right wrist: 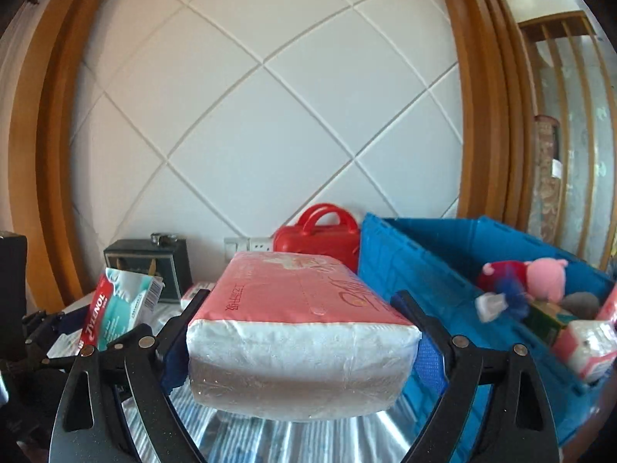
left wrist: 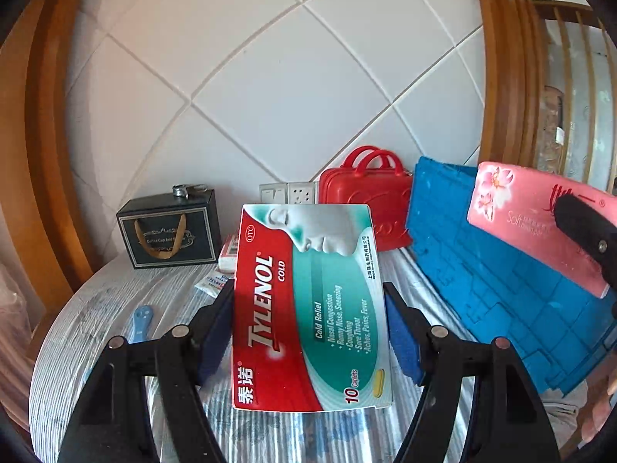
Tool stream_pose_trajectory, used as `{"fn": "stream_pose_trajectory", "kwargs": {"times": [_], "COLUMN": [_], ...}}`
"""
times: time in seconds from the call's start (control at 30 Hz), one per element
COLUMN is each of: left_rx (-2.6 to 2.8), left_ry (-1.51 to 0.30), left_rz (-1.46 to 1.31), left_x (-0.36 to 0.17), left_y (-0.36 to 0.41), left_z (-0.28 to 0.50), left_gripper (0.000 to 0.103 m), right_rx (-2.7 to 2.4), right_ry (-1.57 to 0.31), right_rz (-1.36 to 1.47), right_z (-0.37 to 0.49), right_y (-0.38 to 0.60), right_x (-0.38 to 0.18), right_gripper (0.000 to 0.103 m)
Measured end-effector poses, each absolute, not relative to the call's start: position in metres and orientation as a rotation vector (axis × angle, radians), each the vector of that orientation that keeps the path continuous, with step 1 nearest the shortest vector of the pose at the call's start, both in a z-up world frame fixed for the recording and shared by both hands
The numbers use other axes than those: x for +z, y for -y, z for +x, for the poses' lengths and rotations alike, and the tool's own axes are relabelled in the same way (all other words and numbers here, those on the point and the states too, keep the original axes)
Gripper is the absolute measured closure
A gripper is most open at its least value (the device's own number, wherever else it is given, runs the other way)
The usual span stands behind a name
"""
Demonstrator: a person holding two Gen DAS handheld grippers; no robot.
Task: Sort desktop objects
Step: 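Carry the Tylenol box with the left gripper while the right carries the tissue pack to the crate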
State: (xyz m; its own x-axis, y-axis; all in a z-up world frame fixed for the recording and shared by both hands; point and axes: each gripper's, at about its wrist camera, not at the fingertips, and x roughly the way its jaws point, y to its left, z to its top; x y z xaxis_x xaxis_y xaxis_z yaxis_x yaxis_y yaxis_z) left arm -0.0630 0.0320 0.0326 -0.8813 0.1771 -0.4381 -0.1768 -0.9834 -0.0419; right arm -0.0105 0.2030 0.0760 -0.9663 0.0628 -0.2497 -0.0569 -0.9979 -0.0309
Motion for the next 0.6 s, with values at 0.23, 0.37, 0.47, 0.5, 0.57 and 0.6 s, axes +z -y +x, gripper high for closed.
{"fn": "stream_pose_trajectory", "kwargs": {"times": [0.23,0.37,0.47,0.5,0.57,0.6], "left_rx": [2.859,2.824,2.768,2.755,2.734,2.725], "left_ry": [-0.012,0.011,0.009,0.002,-0.012,-0.026], "left_rz": [-0.466,-0.383,-0.390,-0.399,-0.428,-0.449], "left_x": [0.080,0.103,0.114,0.116,0.119,0.119], "left_y": [-0.123,-0.207,-0.273,-0.293,-0.331,-0.347], "left_z": [-0.021,0.000,0.005,0.005,0.004,0.004], "left_gripper": [0.032,0.032,0.032,0.032,0.032,0.032], "right_rx": [3.023,3.008,2.962,2.948,2.924,2.912], "right_ry": [0.014,0.026,0.047,0.036,0.007,-0.005], "right_rz": [-0.134,-0.073,-0.094,-0.110,-0.158,-0.189], "right_z": [0.050,0.075,0.083,0.083,0.079,0.073], "right_y": [-0.282,-0.361,-0.429,-0.453,-0.499,-0.518], "right_x": [0.125,0.140,0.144,0.144,0.137,0.134], "right_gripper": [0.011,0.011,0.011,0.011,0.011,0.011]}}
